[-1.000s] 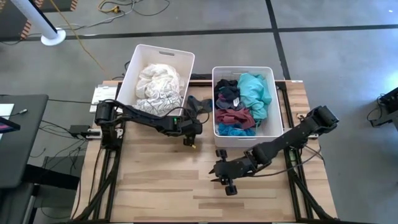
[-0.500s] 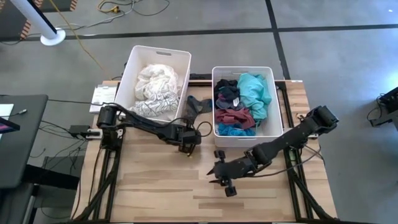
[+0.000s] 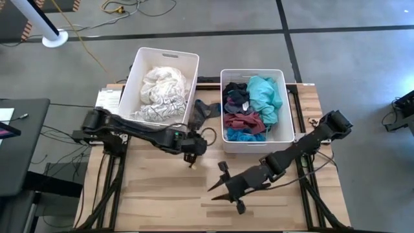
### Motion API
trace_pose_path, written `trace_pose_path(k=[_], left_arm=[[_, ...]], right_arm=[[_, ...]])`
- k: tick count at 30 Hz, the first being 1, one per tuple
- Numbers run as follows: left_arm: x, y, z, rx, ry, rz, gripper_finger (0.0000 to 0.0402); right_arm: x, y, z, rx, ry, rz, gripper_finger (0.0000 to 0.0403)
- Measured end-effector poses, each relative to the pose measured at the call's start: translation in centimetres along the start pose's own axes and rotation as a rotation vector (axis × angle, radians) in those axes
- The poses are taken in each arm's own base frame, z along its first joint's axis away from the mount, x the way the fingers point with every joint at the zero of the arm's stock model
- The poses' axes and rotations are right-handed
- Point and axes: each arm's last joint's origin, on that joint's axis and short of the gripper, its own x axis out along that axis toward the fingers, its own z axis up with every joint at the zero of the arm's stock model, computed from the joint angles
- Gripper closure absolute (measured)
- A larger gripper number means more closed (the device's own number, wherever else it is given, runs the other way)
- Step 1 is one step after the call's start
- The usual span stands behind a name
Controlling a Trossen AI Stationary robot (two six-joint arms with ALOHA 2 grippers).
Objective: Sort clothes
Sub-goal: Move the bottom gray sock to the center of the table
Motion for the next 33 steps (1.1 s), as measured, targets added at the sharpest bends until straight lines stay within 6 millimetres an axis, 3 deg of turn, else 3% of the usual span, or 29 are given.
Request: trace_pose_path(k=[5,10,16,20,26,29,33], left_arm=[[-7.0,2.4,-0.1,-0.082,-0.168,0.016,0.0374],[-13.9,4.2,-1.8,-0.145,-0.328,-0.006,0.0374],[-19.8,4.9,-4.3,-0.203,-0.499,-0.077,0.0374],[-21.8,4.5,-5.5,-0.211,-0.547,-0.139,0.0374],[-22.3,2.8,-6.0,-0.156,-0.511,-0.199,0.0374],[-22.1,2.3,-6.0,-0.137,-0.479,-0.192,0.0374],[-21.8,2.0,-6.0,-0.131,-0.456,-0.181,0.0374]], right_arm=[[0.0,-1.7,2.0,-0.061,-0.022,-0.062,0.0244],[-0.3,-3.9,4.3,-0.106,0.003,-0.108,0.0244],[-0.8,-7.2,6.2,-0.153,0.000,-0.190,0.0244],[-1.6,-10.6,7.2,-0.140,0.033,-0.262,0.0244],[-3.1,-15.8,7.9,-0.076,0.047,-0.326,0.0244],[-2.8,-18.4,7.9,-0.053,0.032,-0.352,0.0244],[-0.9,-21.8,6.3,-0.022,0.099,-0.374,0.0244]])
